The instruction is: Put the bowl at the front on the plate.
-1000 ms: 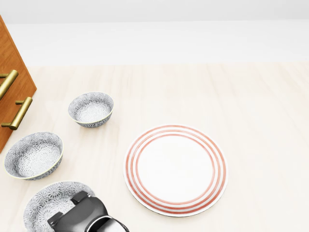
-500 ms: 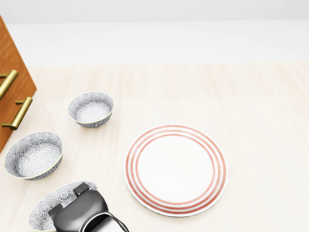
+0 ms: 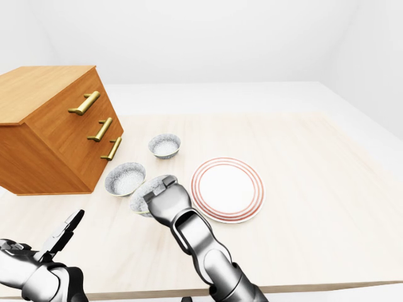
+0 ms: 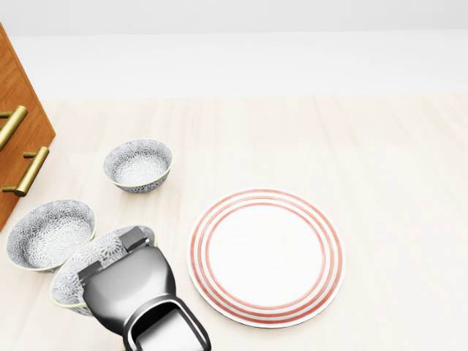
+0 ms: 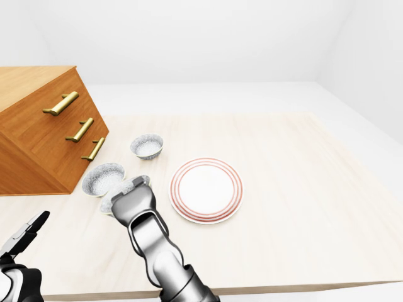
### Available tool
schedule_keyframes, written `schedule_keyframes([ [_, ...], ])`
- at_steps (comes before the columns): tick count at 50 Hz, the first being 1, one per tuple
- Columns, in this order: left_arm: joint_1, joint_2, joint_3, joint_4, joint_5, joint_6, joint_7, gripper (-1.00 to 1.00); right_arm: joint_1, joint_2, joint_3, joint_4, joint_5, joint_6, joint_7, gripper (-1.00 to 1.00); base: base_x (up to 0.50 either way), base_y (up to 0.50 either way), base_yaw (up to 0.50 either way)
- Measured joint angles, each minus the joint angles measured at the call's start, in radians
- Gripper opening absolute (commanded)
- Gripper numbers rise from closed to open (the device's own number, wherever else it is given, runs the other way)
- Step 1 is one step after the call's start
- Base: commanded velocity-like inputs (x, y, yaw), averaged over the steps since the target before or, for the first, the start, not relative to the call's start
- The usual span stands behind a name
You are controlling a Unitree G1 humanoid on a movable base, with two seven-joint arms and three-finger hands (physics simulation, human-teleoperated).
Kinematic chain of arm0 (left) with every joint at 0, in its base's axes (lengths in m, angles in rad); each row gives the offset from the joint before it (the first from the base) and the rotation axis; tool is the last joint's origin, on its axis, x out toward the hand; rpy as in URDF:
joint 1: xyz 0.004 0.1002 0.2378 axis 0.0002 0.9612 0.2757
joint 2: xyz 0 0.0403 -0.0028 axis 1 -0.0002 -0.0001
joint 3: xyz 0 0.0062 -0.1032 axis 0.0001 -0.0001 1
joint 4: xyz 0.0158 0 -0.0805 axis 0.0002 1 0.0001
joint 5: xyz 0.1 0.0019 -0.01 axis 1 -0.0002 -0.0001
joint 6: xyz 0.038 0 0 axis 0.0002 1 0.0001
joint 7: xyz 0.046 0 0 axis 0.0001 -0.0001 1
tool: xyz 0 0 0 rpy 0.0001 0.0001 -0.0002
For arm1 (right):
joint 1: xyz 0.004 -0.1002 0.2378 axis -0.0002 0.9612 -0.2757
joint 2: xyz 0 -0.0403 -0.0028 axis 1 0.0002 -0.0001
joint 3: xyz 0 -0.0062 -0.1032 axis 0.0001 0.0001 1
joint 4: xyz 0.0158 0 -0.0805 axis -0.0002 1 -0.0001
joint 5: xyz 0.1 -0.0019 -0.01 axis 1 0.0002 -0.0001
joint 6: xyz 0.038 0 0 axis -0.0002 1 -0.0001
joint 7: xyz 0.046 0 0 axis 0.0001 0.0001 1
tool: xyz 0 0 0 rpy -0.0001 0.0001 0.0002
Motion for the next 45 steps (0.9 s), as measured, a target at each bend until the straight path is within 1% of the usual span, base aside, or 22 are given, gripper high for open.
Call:
schedule_keyframes([
  [9, -0.001, 0.000, -0.001, 0.003, -0.001, -0.002, 0.000, 1.00, -0.011, 0.000, -0.035, -0.053, -0.005, 0.015, 0.000, -1.00, 0.00, 0.00, 0.00],
  [19, 0.000, 0.000, 0.000, 0.000, -0.001, 0.000, 0.000, 1.00, -0.019, -0.007, -0.064, -0.111, -0.025, 0.040, -0.006, -1.00, 0.00, 0.00, 0.00],
  [24, -0.001, -0.001, 0.000, 0.001, 0.000, 0.000, 0.000, 1.00, -0.012, -0.014, -0.074, -0.136, -0.038, 0.059, -0.027, -1.00, 0.00, 0.00, 0.00],
  [28, -0.002, 0.000, -0.001, 0.003, 0.001, -0.002, 0.000, 1.00, 0.000, -0.024, -0.078, -0.156, -0.049, 0.059, -0.044, -1.00, 0.00, 0.00, 0.00],
  [35, -0.002, 0.001, -0.001, 0.002, 0.002, 0.000, 0.000, 1.00, 0.039, -0.043, -0.069, -0.211, -0.064, 0.059, -0.090, -1.00, 0.00, 0.00, 0.00],
  [42, 0.001, -0.001, 0.001, -0.007, 0.001, 0.007, 0.000, 1.00, 0.102, -0.078, -0.040, -0.284, -0.047, 0.059, -0.182, -1.00, 0.00, 0.00, 0.00],
  [45, 0.000, -0.001, 0.002, -0.006, 0.002, 0.005, 0.000, 1.00, 0.130, -0.095, -0.022, -0.311, -0.036, 0.059, -0.223, -1.00, 0.00, 0.00, 0.00],
])
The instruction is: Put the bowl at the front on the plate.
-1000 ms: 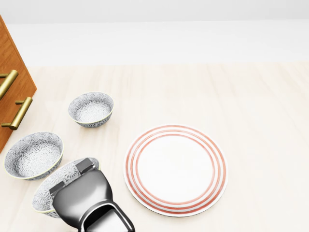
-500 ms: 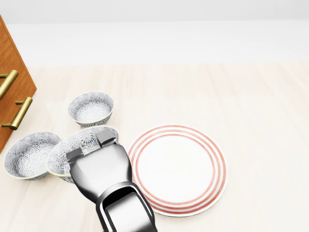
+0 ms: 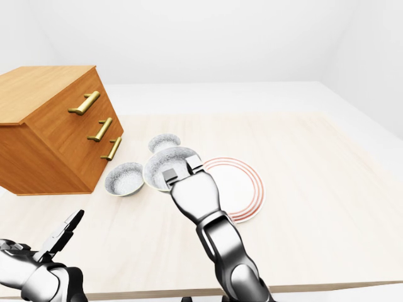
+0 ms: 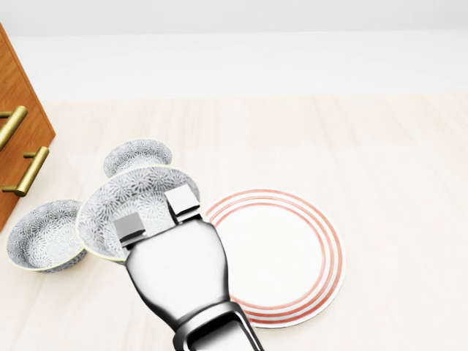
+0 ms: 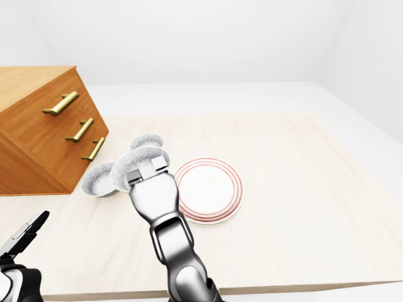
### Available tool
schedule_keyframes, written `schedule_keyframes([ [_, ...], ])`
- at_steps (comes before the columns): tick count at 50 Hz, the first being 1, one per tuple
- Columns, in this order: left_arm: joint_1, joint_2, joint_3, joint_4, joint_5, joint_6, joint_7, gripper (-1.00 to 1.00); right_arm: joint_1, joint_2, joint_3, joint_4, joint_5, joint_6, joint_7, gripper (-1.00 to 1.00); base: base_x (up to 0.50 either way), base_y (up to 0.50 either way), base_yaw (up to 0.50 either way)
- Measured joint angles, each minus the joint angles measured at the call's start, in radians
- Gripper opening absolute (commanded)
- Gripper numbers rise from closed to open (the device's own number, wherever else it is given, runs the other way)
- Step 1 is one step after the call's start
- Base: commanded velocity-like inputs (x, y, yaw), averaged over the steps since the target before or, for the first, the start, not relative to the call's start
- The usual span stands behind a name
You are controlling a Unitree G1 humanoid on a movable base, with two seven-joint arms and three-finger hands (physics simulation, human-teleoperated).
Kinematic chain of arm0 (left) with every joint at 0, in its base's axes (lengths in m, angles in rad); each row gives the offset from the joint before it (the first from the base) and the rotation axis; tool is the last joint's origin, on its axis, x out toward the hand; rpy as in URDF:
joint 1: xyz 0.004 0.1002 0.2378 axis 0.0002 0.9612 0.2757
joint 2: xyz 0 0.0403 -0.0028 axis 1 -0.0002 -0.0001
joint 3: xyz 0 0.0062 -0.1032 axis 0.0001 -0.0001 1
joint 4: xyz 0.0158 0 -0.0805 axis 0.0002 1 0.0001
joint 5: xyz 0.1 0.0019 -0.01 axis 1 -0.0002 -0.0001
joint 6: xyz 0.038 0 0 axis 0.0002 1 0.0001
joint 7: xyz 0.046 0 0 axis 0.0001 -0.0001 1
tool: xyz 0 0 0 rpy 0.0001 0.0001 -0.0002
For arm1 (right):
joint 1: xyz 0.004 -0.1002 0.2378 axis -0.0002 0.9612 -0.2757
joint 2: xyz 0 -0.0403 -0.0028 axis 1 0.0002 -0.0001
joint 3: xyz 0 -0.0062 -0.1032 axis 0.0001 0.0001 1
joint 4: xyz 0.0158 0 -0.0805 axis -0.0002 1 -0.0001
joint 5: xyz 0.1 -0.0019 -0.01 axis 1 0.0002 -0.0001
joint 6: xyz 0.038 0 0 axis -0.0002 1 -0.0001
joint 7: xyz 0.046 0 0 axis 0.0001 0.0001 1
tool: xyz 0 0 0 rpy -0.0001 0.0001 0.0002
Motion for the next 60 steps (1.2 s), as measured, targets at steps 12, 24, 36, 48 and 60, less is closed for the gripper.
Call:
schedule_keyframes([
  [12, 0.000, 0.000, 0.000, 0.001, -0.001, -0.003, 0.000, 1.00, 0.054, -0.030, 0.053, -0.052, 0.008, 0.000, -0.076, -1.00, 0.00, 0.00, 0.00],
  [24, 0.000, -0.001, -0.001, 0.002, -0.001, -0.004, 0.000, 1.00, 0.070, -0.040, 0.070, -0.068, 0.019, 0.000, -0.104, -1.00, 0.00, 0.00, 0.00],
  [36, 0.001, -0.001, 0.001, -0.005, 0.000, 0.003, 0.000, 1.00, 0.084, -0.067, 0.032, -0.094, 0.039, 0.000, -0.125, -1.00, 0.00, 0.00, 0.00],
  [48, 0.001, -0.001, 0.000, -0.004, -0.002, -0.001, 0.000, 1.00, 0.110, -0.110, -0.046, -0.124, 0.074, 0.000, -0.158, -1.00, 0.00, 0.00, 0.00],
  [60, 0.003, -0.003, 0.001, -0.006, -0.001, -0.001, 0.000, 1.00, 0.124, -0.130, -0.116, -0.159, 0.078, 0.000, -0.156, -1.00, 0.00, 0.00, 0.00],
])
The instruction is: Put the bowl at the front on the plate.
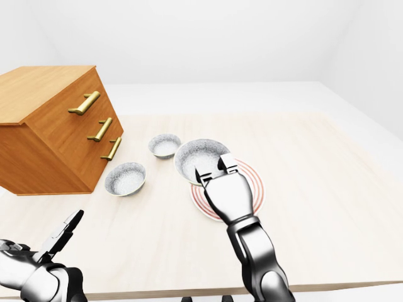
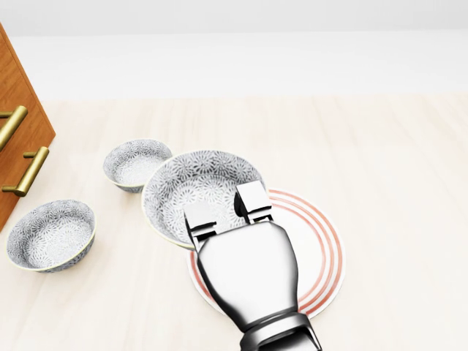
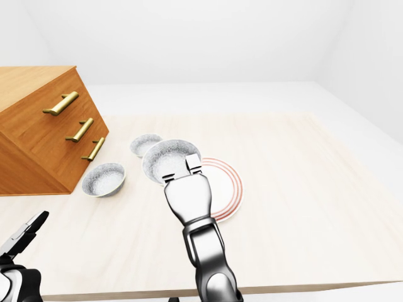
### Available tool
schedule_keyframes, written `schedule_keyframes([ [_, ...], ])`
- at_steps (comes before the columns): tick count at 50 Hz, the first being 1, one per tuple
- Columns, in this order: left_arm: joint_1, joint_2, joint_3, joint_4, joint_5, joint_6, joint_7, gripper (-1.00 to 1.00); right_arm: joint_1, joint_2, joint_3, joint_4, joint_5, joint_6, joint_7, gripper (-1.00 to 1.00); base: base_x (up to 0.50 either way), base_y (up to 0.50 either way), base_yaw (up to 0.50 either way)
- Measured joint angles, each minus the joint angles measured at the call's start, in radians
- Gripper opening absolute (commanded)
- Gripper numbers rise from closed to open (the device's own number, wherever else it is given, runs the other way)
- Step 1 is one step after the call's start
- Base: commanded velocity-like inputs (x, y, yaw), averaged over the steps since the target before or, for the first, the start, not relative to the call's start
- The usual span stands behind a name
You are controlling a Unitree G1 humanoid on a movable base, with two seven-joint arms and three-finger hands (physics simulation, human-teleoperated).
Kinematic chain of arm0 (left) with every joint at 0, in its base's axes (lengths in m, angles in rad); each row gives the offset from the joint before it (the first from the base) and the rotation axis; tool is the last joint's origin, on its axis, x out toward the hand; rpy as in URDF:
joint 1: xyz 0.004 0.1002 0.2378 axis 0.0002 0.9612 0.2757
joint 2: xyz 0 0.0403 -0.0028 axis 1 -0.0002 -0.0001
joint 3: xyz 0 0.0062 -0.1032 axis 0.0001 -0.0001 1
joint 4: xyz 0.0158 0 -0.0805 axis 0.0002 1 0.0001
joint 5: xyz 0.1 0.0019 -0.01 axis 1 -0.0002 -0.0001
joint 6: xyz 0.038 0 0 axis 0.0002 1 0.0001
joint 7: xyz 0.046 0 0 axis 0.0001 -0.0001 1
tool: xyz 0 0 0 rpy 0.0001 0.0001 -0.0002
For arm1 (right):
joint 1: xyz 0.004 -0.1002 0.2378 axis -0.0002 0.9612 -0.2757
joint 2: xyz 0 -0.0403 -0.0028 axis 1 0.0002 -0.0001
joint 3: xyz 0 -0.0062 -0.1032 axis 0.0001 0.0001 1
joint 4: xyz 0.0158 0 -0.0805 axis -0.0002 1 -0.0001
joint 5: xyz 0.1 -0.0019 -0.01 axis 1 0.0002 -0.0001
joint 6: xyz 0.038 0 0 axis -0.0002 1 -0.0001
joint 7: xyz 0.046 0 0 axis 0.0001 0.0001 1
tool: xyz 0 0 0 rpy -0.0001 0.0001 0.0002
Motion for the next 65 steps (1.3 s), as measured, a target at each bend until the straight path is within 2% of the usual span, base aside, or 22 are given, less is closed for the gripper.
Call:
schedule_keyframes([
  [18, 0.000, 0.000, 0.002, -0.007, 0.003, 0.010, 0.000, 1.00, 0.032, -0.033, -0.105, -0.060, 0.038, 0.000, 0.011, -1.00, 0.00, 0.00, 0.00],
  [31, -0.002, 0.001, 0.000, -0.003, 0.003, 0.007, 0.000, 1.00, 0.114, -0.066, -0.186, -0.151, 0.134, 0.000, -0.037, -1.00, 0.00, 0.00, 0.00],
  [47, -0.003, 0.002, -0.001, 0.004, 0.002, 0.001, 0.000, 1.00, 0.166, -0.090, -0.213, -0.195, 0.199, 0.000, -0.072, -1.00, 0.00, 0.00, 0.00],
  [65, -0.002, 0.002, -0.001, 0.000, 0.000, 0.003, 0.000, 1.00, 0.159, -0.095, -0.234, -0.181, 0.228, 0.000, -0.082, -1.00, 0.00, 0.00, 0.00],
])
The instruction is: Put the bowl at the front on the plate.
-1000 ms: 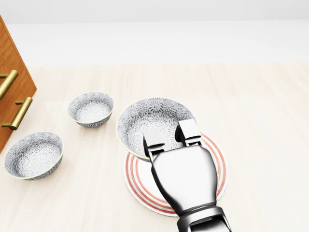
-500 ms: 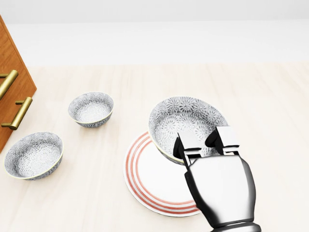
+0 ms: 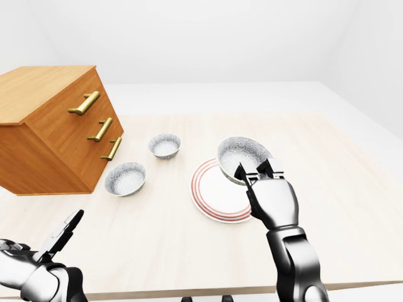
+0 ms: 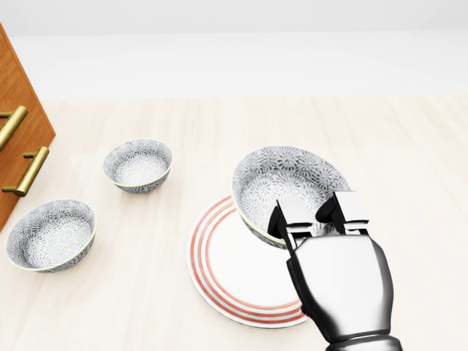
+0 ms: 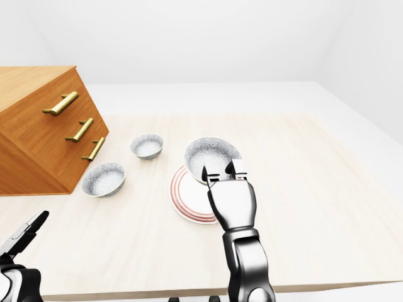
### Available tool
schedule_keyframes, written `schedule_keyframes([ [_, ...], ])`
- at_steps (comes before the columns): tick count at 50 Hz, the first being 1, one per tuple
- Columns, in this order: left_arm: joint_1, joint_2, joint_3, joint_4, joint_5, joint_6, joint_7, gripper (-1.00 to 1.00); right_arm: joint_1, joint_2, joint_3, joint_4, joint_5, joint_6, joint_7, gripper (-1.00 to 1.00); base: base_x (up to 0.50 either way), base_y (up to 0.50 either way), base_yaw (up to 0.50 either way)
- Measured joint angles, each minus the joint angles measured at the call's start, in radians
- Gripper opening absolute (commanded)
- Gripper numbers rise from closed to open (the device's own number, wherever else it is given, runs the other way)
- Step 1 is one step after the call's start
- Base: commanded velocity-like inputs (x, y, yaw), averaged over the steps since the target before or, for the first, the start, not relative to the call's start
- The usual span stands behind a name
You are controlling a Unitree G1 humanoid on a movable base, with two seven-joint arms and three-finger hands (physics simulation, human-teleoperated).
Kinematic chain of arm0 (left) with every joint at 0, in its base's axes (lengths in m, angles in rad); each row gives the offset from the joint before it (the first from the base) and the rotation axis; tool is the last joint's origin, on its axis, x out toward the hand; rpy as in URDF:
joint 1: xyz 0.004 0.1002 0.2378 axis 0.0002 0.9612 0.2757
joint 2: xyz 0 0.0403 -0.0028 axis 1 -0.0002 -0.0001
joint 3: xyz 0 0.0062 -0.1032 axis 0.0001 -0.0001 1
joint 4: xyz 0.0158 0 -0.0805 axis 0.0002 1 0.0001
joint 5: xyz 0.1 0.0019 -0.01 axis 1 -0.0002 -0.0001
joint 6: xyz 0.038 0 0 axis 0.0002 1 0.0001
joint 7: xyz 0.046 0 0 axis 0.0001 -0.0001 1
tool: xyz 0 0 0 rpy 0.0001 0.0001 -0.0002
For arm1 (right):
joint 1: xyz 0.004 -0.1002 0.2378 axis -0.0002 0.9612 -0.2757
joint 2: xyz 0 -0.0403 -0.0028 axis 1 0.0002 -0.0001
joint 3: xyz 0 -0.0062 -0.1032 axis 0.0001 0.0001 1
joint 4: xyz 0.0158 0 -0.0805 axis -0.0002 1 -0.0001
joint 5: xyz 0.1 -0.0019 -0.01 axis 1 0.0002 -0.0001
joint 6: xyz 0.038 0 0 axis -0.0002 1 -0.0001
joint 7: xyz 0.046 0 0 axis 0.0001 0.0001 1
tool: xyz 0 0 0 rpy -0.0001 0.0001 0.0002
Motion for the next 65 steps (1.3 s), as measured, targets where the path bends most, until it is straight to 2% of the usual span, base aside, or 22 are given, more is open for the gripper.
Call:
schedule_keyframes([
  [17, 0.000, 0.000, 0.001, 0.001, -0.003, -0.002, 0.000, 1.00, -0.140, 0.008, -0.073, 0.152, 0.014, 0.000, 0.019, -1.00, 0.00, 0.00, 0.00],
  [41, 0.000, 0.000, 0.001, -0.002, -0.004, 0.005, 0.000, 1.00, -0.360, 0.019, -0.113, 0.392, -0.096, 0.000, 0.052, -1.00, 0.00, 0.00, 0.00],
  [55, -0.001, -0.001, 0.003, -0.007, -0.005, 0.010, 0.000, 1.00, -0.422, 0.042, -0.097, 0.502, -0.091, 0.000, 0.015, -1.00, 0.00, 0.00, 0.00],
  [65, -0.001, 0.000, 0.003, -0.006, -0.007, 0.009, 0.000, 1.00, -0.412, 0.051, -0.084, 0.511, -0.068, 0.000, -0.013, -1.00, 0.00, 0.00, 0.00],
])
